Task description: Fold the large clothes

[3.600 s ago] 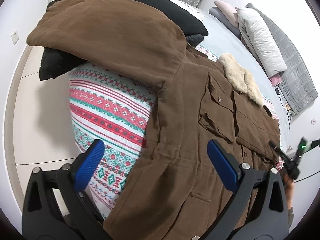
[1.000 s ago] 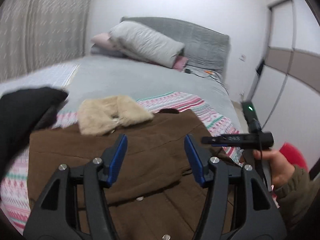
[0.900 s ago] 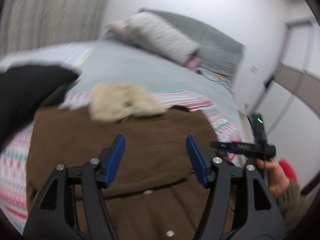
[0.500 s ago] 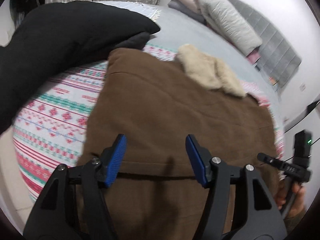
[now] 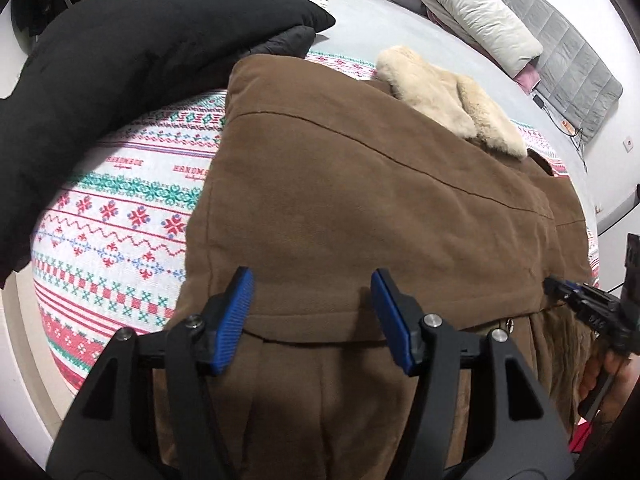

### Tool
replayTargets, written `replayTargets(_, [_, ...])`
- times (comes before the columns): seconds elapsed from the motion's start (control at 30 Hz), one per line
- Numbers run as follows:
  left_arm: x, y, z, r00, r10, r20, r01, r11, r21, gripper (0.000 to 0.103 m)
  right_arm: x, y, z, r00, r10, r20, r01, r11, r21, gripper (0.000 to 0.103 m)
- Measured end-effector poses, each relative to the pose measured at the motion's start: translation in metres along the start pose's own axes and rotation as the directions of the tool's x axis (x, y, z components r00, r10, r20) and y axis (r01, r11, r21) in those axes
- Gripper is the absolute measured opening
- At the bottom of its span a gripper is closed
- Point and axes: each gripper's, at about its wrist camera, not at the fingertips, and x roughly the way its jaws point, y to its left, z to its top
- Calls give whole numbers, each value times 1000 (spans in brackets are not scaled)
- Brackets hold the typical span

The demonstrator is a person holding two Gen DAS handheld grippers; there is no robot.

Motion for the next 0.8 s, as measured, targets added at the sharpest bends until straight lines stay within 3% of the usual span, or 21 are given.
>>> replayTargets(0.1, [-1,4,0,1000,25,3,-25,1000,4,63,-2,8,0,999,-30,18,31,999,-35,11])
replayTargets(0.23, [-19,10,2,1000,18,24,-17,999,-32,63,-26,-3,3,998,-3,60,2,1000,10,19])
replayTargets(0.33, [-38,6,-1,998,-9,65,8,1000,3,63,-52,-8,3,988,-87,127,87,996,8,21])
replayTargets(0.4, [-41,6,-5,998,-20,61,19,1000,14,63,-67,-16,-4,989,-47,141,46,999,10,21])
replayTargets(0.47, [-40,11,-12,999,-38,35,38,999,-5,63,-70,-17,-13,993,23,117,-23,1000,3,21])
replayTargets(0.67, [-30,12,-42,999,-44,-30,45,999,15,63,-53,-8,-51,997,67,-23,-68,996,-59,22])
replayTargets(0.77, [-27,6,-64,999,35,-22,-33,995,89,63,-31,-15,-80,990,47,-133,-56,996,-65,22])
replayTargets(0.8, [-29,4,-68,999,51,-10,-50,992,112,63,-32,-17,-83,991,53,-123,-62,996,-71,22])
